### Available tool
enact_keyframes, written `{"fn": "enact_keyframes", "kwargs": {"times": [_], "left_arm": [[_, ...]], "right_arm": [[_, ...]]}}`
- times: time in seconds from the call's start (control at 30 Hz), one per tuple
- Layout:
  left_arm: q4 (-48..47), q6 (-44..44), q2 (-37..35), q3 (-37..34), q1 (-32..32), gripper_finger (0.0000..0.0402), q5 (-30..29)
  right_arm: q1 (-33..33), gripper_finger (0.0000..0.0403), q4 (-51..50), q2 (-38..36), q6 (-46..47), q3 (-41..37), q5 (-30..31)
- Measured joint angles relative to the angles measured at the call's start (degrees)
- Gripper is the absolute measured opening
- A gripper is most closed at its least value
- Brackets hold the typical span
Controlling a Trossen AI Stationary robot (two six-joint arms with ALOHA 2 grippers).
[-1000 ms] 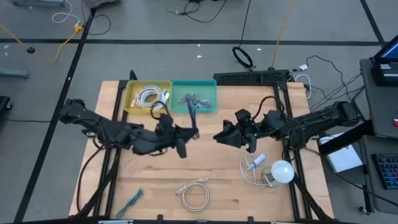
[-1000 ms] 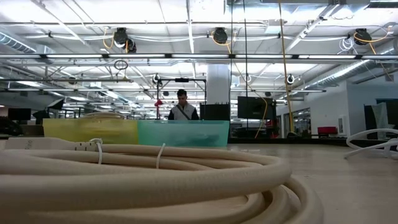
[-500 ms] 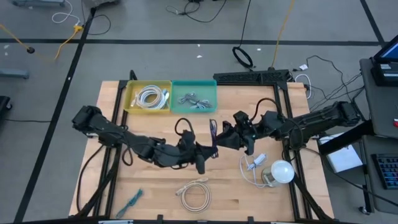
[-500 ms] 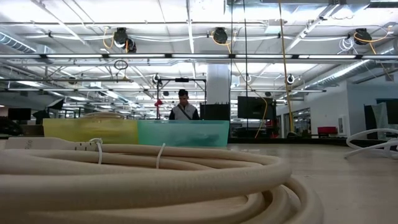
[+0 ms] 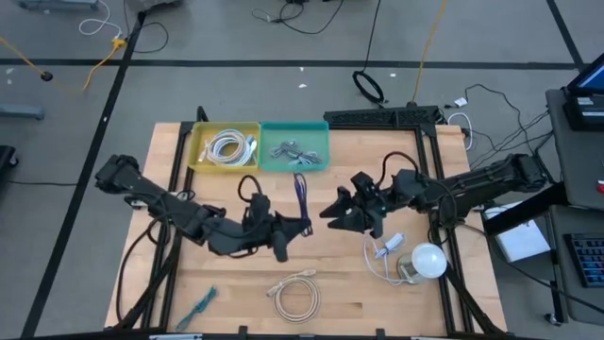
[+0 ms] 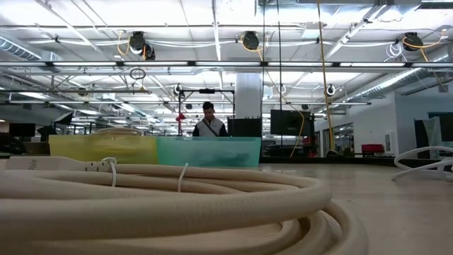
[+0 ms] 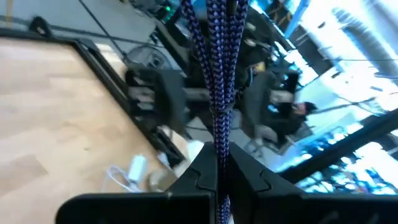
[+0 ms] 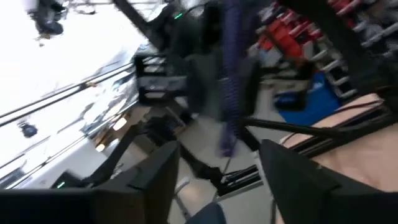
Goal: Pick & Place USB Port
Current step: Put the purple charger cable into the green bin
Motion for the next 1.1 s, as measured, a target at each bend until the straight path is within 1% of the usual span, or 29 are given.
{"fn": "enact_keyframes", "kwargs": {"times": [0.13,0.27,0.4,0.5,0.57,0.67,0.73,0.8,0.93,0.97,1.03,1.1], "left_arm": [[1.0,-2.4,2.3,0.0,-0.9,0.001,1.6],[3.0,-3.4,4.6,0.0,0.1,0.001,3.8],[4.9,-3.0,6.0,0.0,2.0,0.001,6.6],[4.9,-2.7,6.4,0.0,3.5,0.001,9.6],[5.0,-2.8,6.2,0.0,4.3,0.001,10.6],[4.8,-2.2,6.2,0.0,4.8,0.001,11.4],[4.6,-2.1,6.3,0.0,4.8,0.001,11.7],[4.6,-2.5,6.3,0.0,4.8,0.001,12.4],[3.2,-3.4,6.3,0.0,4.5,0.001,12.9],[3.1,-3.2,6.3,0.0,4.5,0.001,12.7],[3.3,-2.2,6.2,0.0,4.5,0.0012,13.3],[2.4,-1.7,5.4,-0.1,4.6,0.0031,15.9]], "right_arm": [[-0.7,0.027,-2.5,0.0,0.1,0.0,0.6],[-0.9,0.029,-3.0,0.0,-0.1,0.0,3.1],[-0.9,0.029,-3.0,0.0,-0.1,0.0,3.2],[-0.9,0.028,-2.5,0.0,-0.1,0.0,3.5],[-0.8,0.0268,-2.5,0.0,-0.1,0.0,4.3],[-0.8,0.0236,-2.2,0.0,0.2,0.0,4.4],[-0.7,0.0198,-2.4,0.0,0.3,0.0,4.3],[-0.7,0.015,-2.6,0.0,0.2,0.0,4.3],[-0.7,0.003,-2.5,0.0,-0.8,0.0,3.0],[-0.7,0.0018,-2.6,0.0,-1.4,0.0,2.9],[-0.9,0.0016,-2.9,0.0,-1.6,0.0,3.1],[-1.9,0.0009,-4.2,-0.1,-2.3,0.0,3.1]]}}
